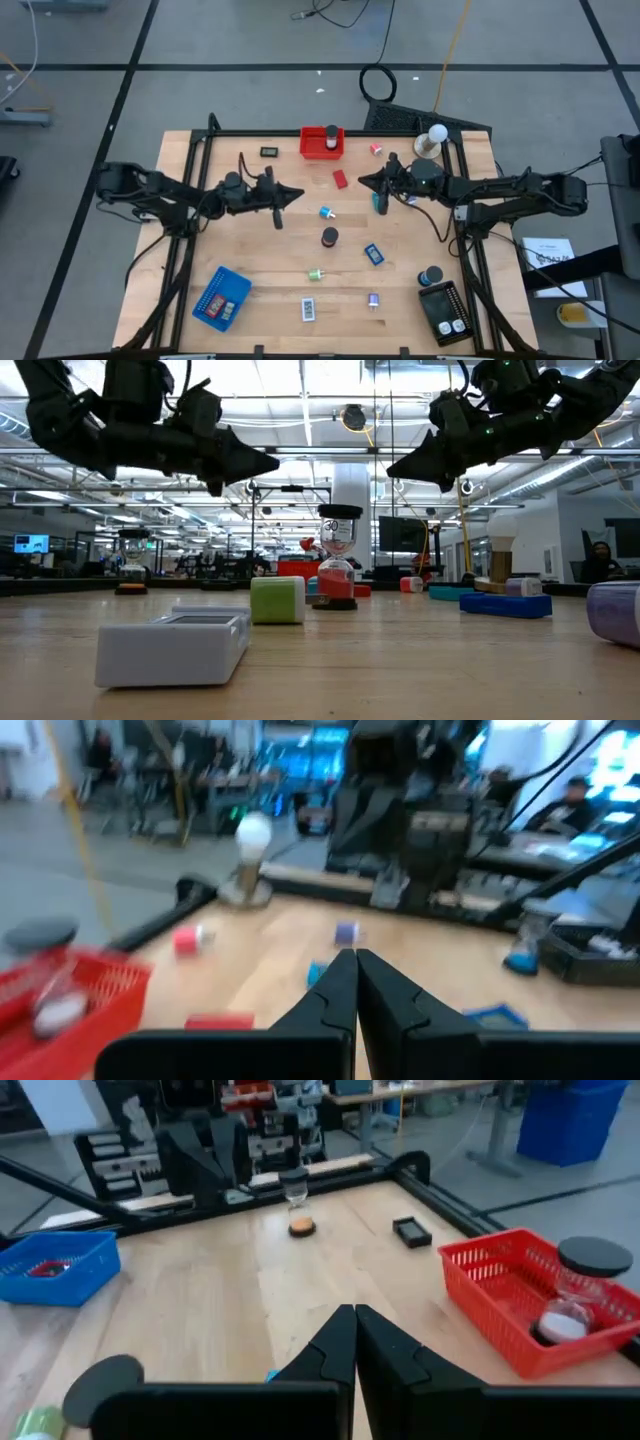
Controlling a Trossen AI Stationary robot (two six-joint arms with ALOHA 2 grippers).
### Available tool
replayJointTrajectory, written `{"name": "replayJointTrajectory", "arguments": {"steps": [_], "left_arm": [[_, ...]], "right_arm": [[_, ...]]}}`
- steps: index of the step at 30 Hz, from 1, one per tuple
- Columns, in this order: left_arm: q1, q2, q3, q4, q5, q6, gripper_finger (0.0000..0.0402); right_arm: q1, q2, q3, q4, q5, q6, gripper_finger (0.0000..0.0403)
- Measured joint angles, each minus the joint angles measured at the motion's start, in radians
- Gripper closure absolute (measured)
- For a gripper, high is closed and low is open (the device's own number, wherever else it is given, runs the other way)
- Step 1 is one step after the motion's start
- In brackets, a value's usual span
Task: Pick & Place Office items
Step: Put the top dark blue charger adapter into the black bin
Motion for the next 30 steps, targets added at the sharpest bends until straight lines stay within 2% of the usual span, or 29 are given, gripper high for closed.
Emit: {"name": "replayJointTrajectory", "arguments": {"steps": [4,9,11,15,20,30], "left_arm": [[0.044,0.108,0.0,0.13,0.057,-0.011,0.0396],[0.075,0.228,0.0,0.227,0.08,-0.012,0.0396],[0.087,0.259,0.0,0.235,0.078,-0.013,0.0396],[0.093,0.288,0.0,0.236,0.075,-0.012,0.0396],[0.079,0.293,0.0,0.237,0.072,0.014,0.0396],[0.063,0.293,0.0,0.233,0.07,0.047,0.0396]], "right_arm": [[0.003,-0.071,0.084,-0.251,0.048,0.001,0.0402],[0.015,-0.116,0.239,-0.713,0.241,0.014,0.0402],[0.013,-0.112,0.304,-0.889,0.287,0.071,0.0402],[0.0,-0.08,0.377,-1.155,0.308,0.238,0.0402],[-0.001,-0.065,0.37,-1.3,0.318,0.395,0.0394],[0.0,-0.065,0.24,-1.36,0.316,0.655,0.0332]]}}
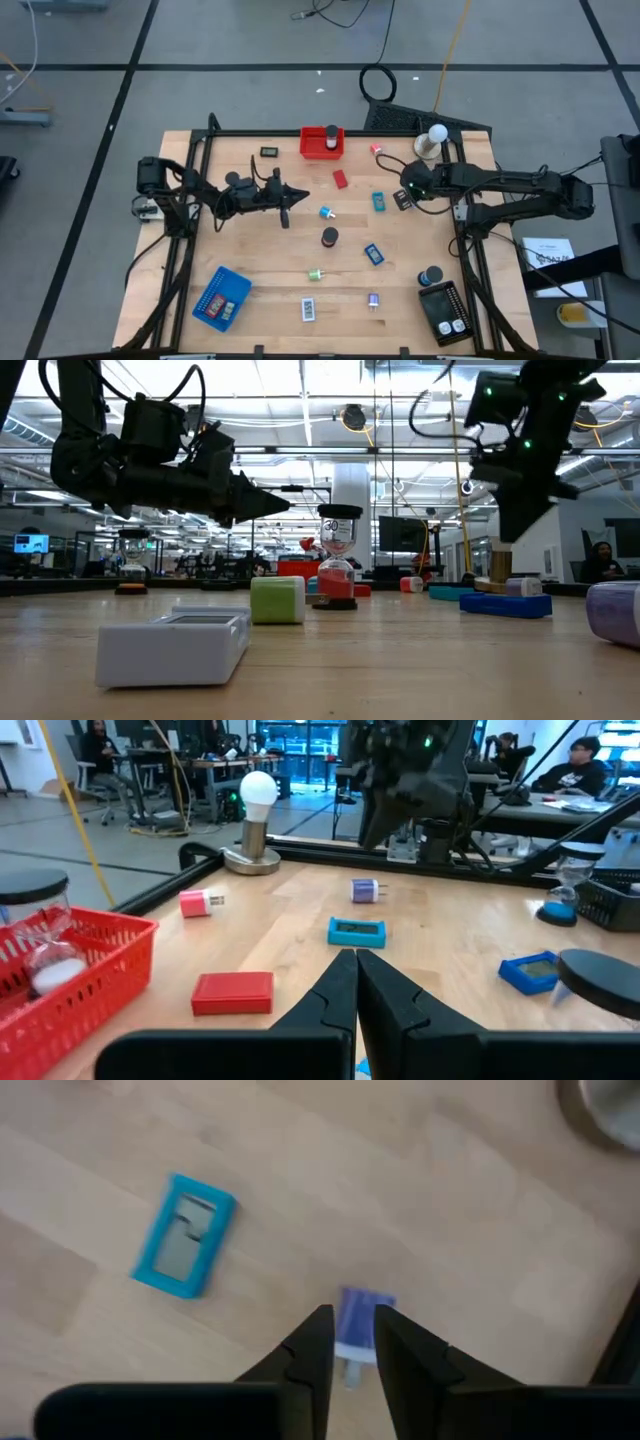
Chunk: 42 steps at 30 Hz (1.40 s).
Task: Pick & Place Office items
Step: Put the top dark blue charger adapter into the black bin
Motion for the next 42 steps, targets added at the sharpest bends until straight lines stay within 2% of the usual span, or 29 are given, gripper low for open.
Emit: {"name": "replayJointTrajectory", "arguments": {"steps": [7,11,16,20,26,35,42], "left_arm": [[0.001,0.0,0.0,-0.015,-0.001,-0.002,0.0396],[0.002,0.0,0.0,-0.02,-0.049,-0.001,0.0396],[0.002,0.0,0.0,-0.02,-0.107,-0.003,0.0396],[0.002,0.0,0.0,-0.031,-0.122,-0.003,0.0396],[0.002,0.0,0.001,-0.051,-0.13,0.001,0.0396],[0.002,0.001,0.001,-0.05,-0.132,0.001,0.0396],[0.002,0.001,0.001,-0.05,-0.132,-0.002,0.0396]], "right_arm": [[-0.006,0.0,-0.086,0.002,0.0,0.167,0.0277],[-0.005,0.0,-0.111,0.012,0.0,0.221,0.0234],[-0.005,0.0,-0.169,0.148,-0.004,0.242,0.0192],[-0.005,0.003,-0.222,0.222,-0.041,0.245,0.0179],[-0.005,0.003,-0.26,0.246,-0.054,0.245,0.0193],[-0.005,0.004,-0.292,0.263,-0.063,0.241,0.0242],[-0.006,0.004,-0.261,0.245,-0.17,0.187,0.0298]]}}
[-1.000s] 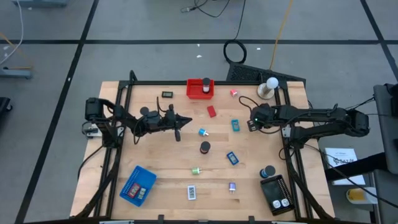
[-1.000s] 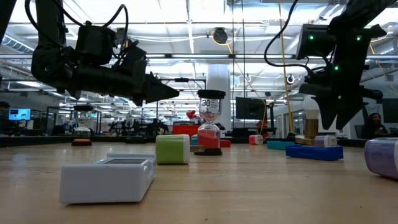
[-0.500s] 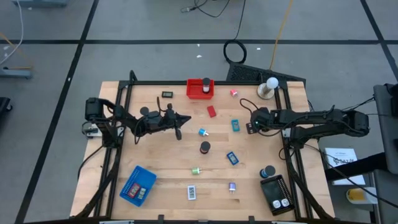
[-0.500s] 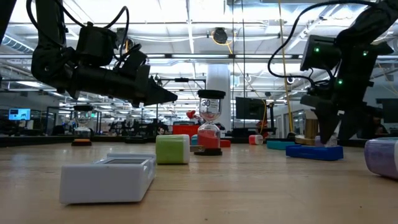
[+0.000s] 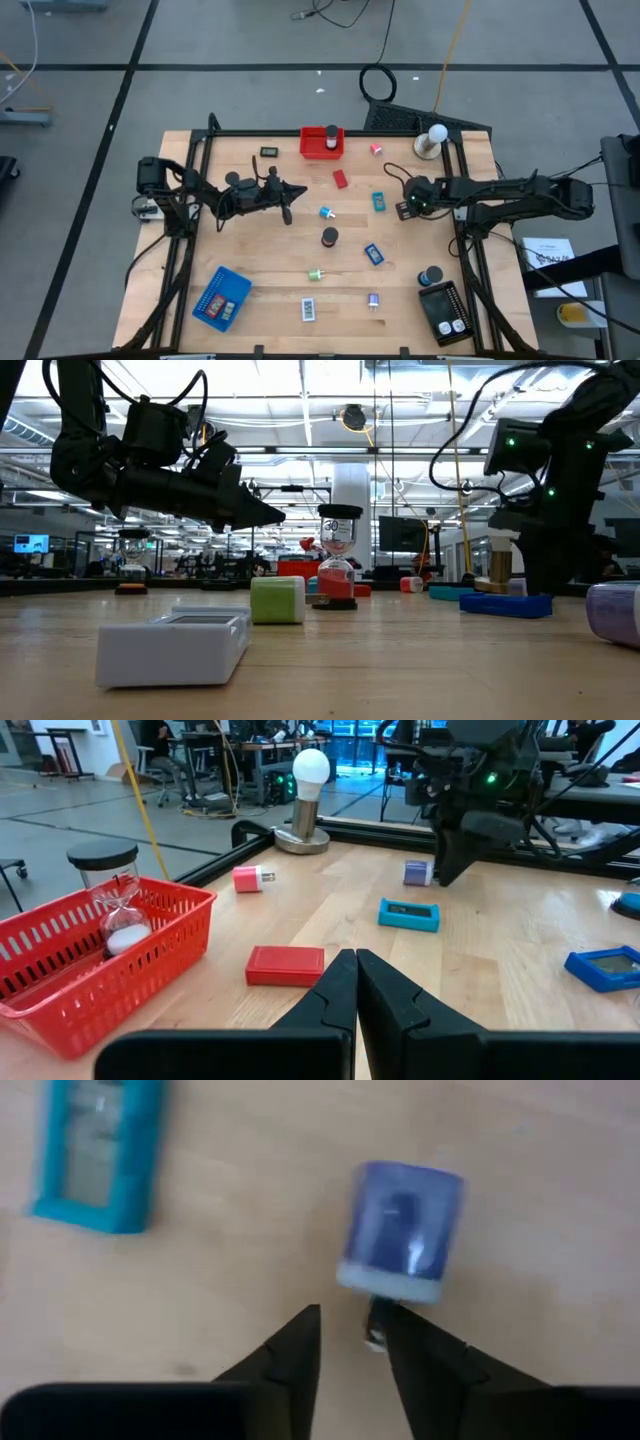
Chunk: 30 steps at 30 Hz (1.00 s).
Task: Pick & Place Office items
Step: Put the top dark blue charger adapter into the black bin
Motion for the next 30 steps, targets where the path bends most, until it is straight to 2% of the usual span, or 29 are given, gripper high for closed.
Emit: {"name": "replayJointTrajectory", "arguments": {"steps": [9,13,16,21,26,30], "left_arm": [[0.0,0.0,0.0,0.0,-0.032,0.0,0.0396],[0.0,0.0,0.0,0.0,-0.043,0.0,0.0396],[0.0,0.0,0.0,0.0,-0.043,0.0,0.0396],[0.0,0.0,0.0,-0.004,-0.043,0.0,0.0396],[0.0,0.0,0.0,-0.015,-0.043,0.001,0.0396],[0.0,0.0,0.0,-0.015,-0.043,0.002,0.0396]], "right_arm": [[-0.081,0.0,0.184,-0.245,-0.045,-0.15,0.0354],[-0.086,0.0,0.2,-0.28,-0.021,-0.071,0.035],[-0.055,0.0,0.179,-0.265,0.039,0.035,0.0323],[0.008,0.0,0.143,-0.248,0.127,0.194,0.025],[0.074,0.0,0.116,-0.217,0.212,0.288,0.0184],[0.103,0.0,0.068,-0.105,0.249,0.308,0.0155]]}}
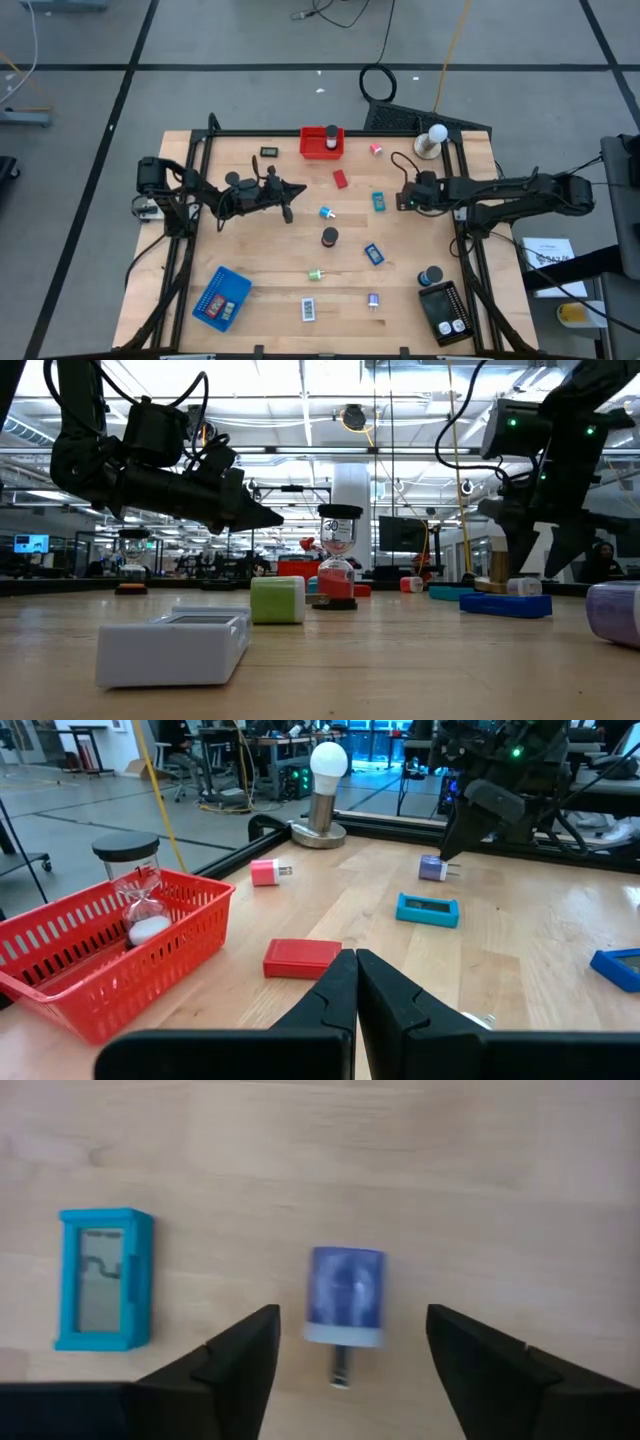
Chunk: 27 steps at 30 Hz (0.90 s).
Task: Pick & Place Office items
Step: Put the top dark blue charger adapter into the black bin
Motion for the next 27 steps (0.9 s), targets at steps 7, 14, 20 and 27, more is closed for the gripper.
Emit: {"name": "replayJointTrajectory", "arguments": {"steps": [7,14,20,27], "left_arm": [[0.0,0.0,0.0,0.0,0.0,0.0,0.0396],[0.0,0.0,0.0,-0.002,-0.001,0.0,0.0396],[0.0,0.0,0.0,-0.003,-0.002,0.0,0.0396],[0.0,0.0,0.0,-0.008,-0.002,0.002,0.0396]], "right_arm": [[0.004,0.011,-0.104,0.14,0.051,0.015,0.0164],[0.009,0.038,-0.126,0.192,0.077,-0.024,0.0226],[0.009,0.045,-0.126,0.213,0.092,-0.053,0.0278],[-0.015,0.045,-0.081,0.135,-0.038,-0.106,0.026]]}}
